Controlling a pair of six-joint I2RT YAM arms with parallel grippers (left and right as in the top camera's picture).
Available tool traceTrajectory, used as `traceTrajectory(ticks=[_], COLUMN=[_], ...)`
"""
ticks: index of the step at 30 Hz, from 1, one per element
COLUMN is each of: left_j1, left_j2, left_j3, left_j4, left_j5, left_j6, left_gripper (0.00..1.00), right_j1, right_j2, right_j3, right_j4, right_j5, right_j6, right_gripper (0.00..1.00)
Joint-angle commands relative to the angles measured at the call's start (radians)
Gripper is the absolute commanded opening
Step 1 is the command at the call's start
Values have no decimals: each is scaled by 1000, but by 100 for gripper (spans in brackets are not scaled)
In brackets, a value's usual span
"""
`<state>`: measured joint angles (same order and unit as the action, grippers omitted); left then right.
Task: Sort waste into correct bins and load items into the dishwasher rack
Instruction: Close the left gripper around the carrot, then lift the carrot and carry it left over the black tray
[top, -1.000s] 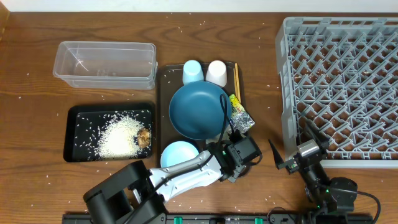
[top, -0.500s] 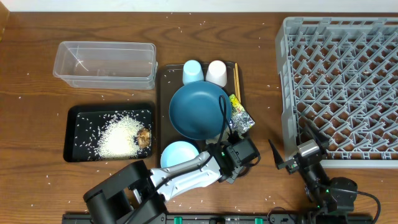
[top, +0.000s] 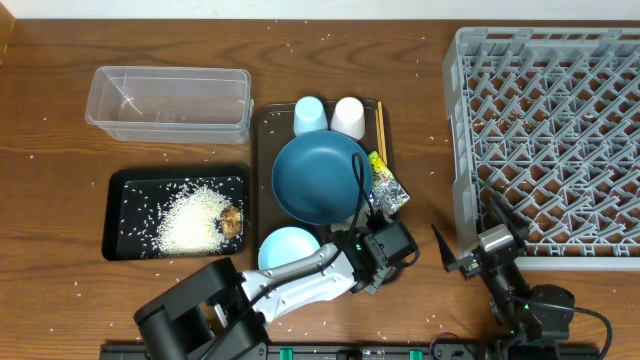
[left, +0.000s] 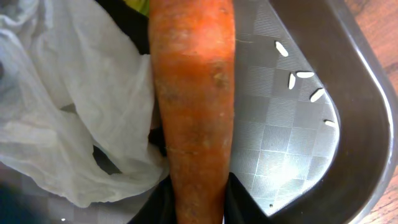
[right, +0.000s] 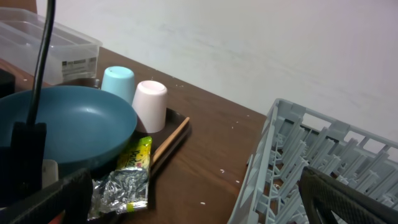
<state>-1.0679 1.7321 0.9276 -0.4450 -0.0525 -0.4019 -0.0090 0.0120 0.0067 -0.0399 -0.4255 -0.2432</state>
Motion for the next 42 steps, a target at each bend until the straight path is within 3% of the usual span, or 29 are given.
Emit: traceTrajectory(ticks=[1,18,28,34,42], left_j1=[3,3,27,169,515], left_j2=[1,-187,-397,-529,-589], left_j3=[1,1,1,1,-2], left_j4=[-2,-14,-78,-230,-389], left_j5=[-12,27,-21,-147,-229], left_j6=[-2,-56,-94,-152,-225], left_gripper=[13,13,9,9,9], right_j1=[-10,-10,-10,-10,-10], right_j2=[-3,-3,-3,-3,-3], right_j3=[-1,-1,-1,-1,-1], right_j4=[-4,-4,-4,-4,-4], right_j5=[10,10,10,10,10], right_j6=[-8,-9,-8,-8,-9], right_gripper=[99,99,99,99,99])
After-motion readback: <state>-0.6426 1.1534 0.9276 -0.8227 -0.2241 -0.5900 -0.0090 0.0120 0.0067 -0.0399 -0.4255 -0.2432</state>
